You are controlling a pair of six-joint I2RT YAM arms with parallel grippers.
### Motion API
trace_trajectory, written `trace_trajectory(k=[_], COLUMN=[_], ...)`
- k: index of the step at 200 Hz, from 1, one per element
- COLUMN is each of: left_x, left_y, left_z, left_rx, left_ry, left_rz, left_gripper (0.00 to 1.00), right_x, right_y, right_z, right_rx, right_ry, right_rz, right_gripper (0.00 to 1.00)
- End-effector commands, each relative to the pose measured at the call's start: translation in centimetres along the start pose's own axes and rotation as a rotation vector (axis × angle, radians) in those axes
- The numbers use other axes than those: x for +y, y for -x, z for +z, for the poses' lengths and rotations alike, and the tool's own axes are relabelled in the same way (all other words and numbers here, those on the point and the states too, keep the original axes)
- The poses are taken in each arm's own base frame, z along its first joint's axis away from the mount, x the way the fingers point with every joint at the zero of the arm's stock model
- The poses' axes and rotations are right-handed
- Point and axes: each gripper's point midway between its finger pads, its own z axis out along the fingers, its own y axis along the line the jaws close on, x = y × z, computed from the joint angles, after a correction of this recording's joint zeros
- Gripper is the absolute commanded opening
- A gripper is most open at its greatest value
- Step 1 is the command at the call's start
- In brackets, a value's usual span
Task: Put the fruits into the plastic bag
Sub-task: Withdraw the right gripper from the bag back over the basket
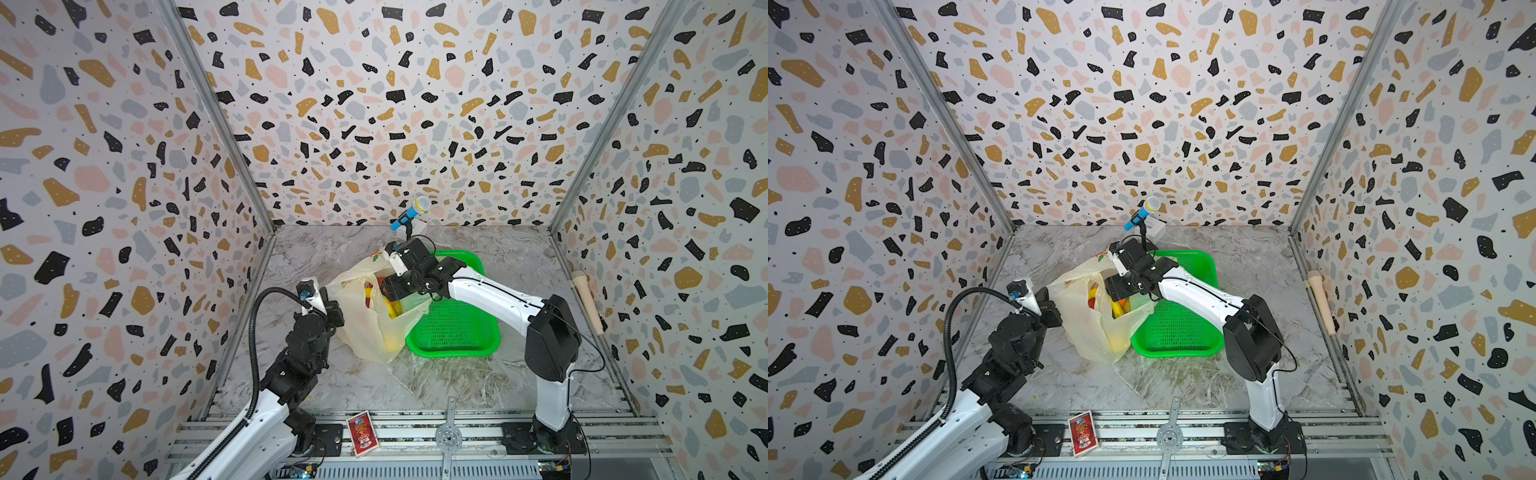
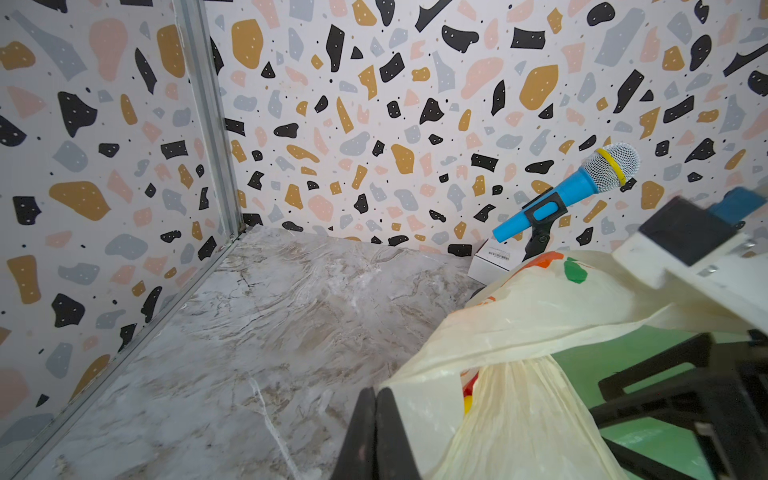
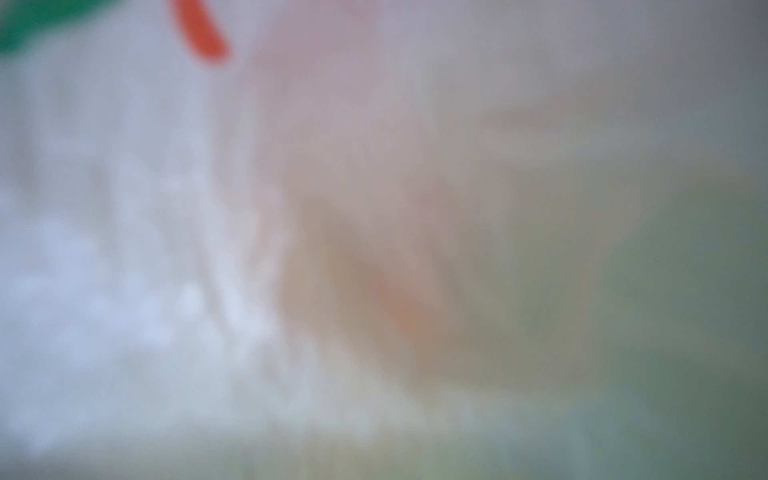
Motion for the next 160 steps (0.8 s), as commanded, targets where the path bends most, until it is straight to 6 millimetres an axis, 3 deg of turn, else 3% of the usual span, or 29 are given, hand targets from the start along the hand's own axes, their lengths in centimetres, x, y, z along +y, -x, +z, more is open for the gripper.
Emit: trace_trajectory(k=[1, 30, 52, 74, 100, 114, 131, 160], left_x=[0.9, 0.8, 0.7, 0.5, 0.5, 0.6, 0.5, 0.4], left_y=[0.3, -0.1, -0.2, -0.2, -0.1, -0.2, -0.2, 0.1], left_z=[0.1, 0.4, 0.5, 0.6, 0.6, 0.6, 0.7, 0.7], left_rx=[-0.014, 0.0, 0.005, 0.008, 0.007, 0.009, 0.01, 0.004], left_ry=[0.057, 0.056, 0.052, 0.048, 0.051, 0.052, 0.05, 0.047], left_rz=[-0.025, -0.027, -0.026, -0.025, -0.024, -0.023, -0.023, -0.024], left_gripper=[0.0, 0.0, 0.0, 0.0, 0.0, 0.0, 0.0, 0.0], right_x=[3.7, 7.7, 8.1, 4.7, -4.8, -10.4, -15.1, -19.6], right_y=[4.4, 5.4, 6.3, 8.4, 10.0, 9.2, 7.3, 3.3], right_z=[-7.0, -13.5, -17.9, -22.0, -25.4, -25.1, -22.2, -14.9], right_rx=[-0.18, -0.28, -0.351, -0.489, -0.661, -0.687, -0.612, -0.404], right_ry=[0.147, 0.398, 0.523, 0.51, 0.352, 0.22, 0.067, -0.03], right_rz=[-0.103, -0.213, -0.208, -0.137, 0.104, 0.264, 0.38, 0.517], right_gripper=[0.74, 0.75, 0.75, 0.75, 0.75, 0.75, 0.75, 0.75])
